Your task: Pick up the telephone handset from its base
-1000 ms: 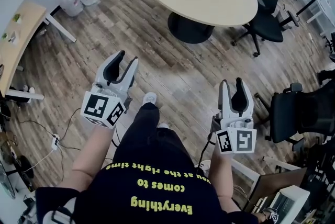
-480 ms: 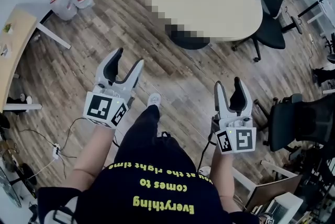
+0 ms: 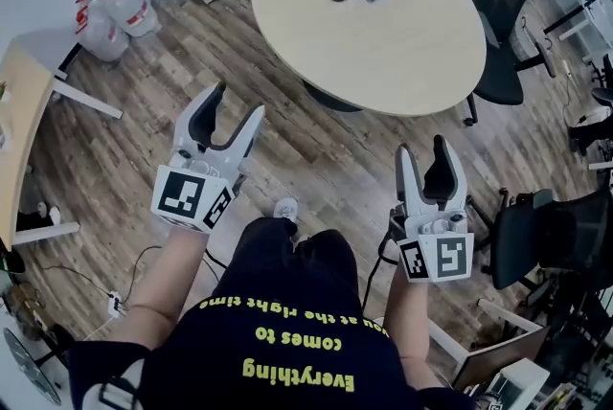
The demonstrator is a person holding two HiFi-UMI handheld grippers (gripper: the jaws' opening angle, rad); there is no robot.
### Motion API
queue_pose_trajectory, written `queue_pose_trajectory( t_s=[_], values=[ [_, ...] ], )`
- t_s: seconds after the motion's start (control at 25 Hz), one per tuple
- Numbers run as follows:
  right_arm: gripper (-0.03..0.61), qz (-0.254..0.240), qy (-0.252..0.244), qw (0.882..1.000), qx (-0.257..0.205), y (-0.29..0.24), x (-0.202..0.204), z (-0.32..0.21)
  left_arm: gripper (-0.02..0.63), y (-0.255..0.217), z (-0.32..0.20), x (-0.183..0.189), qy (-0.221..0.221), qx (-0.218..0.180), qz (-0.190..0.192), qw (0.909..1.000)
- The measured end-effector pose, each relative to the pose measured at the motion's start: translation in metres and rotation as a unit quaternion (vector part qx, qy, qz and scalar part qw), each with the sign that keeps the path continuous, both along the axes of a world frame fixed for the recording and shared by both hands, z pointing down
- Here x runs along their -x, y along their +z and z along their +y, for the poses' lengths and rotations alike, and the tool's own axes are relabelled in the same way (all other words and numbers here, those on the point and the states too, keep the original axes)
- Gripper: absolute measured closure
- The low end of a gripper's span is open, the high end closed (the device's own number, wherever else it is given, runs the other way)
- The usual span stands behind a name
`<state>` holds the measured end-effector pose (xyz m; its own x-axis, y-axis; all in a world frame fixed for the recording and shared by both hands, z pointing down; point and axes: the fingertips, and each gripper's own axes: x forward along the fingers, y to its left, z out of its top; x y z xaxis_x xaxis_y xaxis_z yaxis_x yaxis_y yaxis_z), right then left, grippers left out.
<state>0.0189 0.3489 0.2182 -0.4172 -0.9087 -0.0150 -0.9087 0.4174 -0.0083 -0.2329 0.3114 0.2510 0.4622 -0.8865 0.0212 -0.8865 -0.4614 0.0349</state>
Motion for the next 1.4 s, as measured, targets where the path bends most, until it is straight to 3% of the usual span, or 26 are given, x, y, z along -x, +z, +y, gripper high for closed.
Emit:
queue_pose_trajectory(
  t_s=[0.36, 0.88, 1.2, 1.4],
  values=[
    [0.35, -0.005, 0.001, 1.0, 0.024, 0.024, -0.017, -0.075, 0.348, 0.016, -0.08, -0.019, -0.001, 0.015, 0.002, 0.9999],
    [0.351, -0.009, -0.054, 0.998, -0.012, 0.001, -0.085, -0.246, 0.348, 0.006, -0.225, -0.087, -0.042, 0.01, 0.003, 0.9991],
    [0.351, -0.02, -0.081, 0.997, 0.002, 0.012, -0.091, -0.307, 0.348, 0.004, -0.285, -0.113, -0.05, 0.009, 0.009, 0.9987],
    [0.351, -0.016, -0.065, 0.998, 0.006, 0.016, -0.091, -0.339, 0.348, 0.012, -0.325, -0.112, -0.037, 0.02, 0.006, 0.9991]
  ],
)
